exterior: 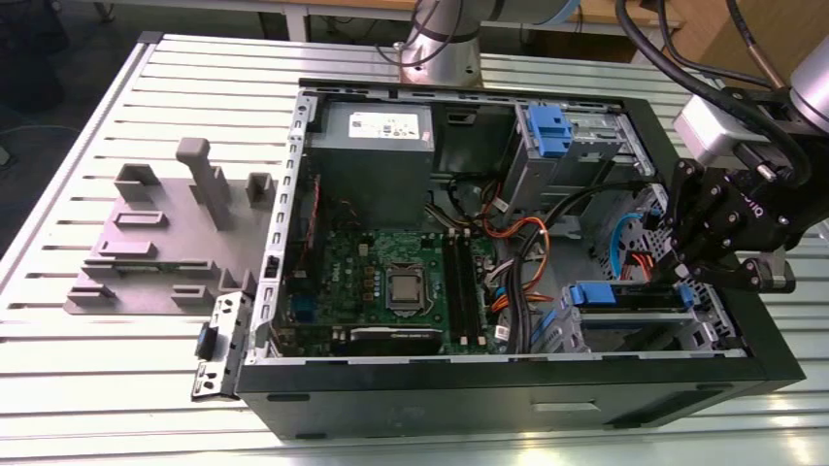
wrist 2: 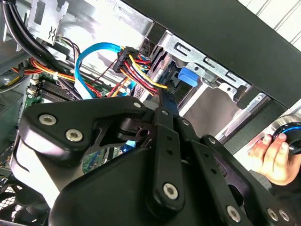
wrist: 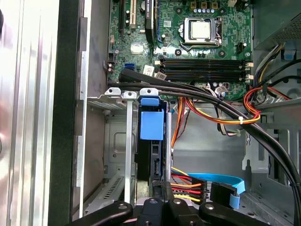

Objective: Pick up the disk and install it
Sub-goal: 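Insert the second disk wire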

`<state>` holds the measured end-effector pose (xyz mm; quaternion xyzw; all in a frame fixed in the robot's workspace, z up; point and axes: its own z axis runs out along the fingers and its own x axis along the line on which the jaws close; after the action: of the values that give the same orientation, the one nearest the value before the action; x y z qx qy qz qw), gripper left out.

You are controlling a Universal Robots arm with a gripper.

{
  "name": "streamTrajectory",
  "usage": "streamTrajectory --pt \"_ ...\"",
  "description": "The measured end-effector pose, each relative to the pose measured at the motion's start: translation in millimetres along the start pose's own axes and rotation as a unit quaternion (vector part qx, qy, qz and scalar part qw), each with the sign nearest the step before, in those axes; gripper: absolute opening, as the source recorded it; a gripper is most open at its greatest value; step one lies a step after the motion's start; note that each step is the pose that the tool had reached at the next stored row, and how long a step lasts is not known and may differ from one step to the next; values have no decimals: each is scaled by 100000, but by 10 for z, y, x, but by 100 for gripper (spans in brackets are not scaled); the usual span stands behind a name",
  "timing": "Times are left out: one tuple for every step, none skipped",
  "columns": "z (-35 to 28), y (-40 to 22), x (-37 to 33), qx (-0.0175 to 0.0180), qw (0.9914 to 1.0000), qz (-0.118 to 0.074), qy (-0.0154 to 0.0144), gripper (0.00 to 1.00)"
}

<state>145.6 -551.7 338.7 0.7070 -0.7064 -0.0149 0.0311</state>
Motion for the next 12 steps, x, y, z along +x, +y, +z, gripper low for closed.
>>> streamTrajectory --pt "1 19 0 0 100000 1 6 11" --pt "1 24 0 0 100000 5 5 11" --pt "1 29 0 0 100000 3 5 11" --pt "2 36 -1 -1 100000 3 2 11" --pt "3 44 -1 -1 100000 2 2 11" --pt "3 56 -1 1 100000 3 7 11" --pt "4 64 -1 -1 100000 4 3 11" --pt "5 73 0 -1 100000 3 0 11" --pt "6 81 0 0 100000 4 -1 11" --pt "6 90 -1 1 100000 5 7 11" --pt "7 102 -1 3 100000 7 6 11" --pt "8 118 -1 37 100000 9 10 11"
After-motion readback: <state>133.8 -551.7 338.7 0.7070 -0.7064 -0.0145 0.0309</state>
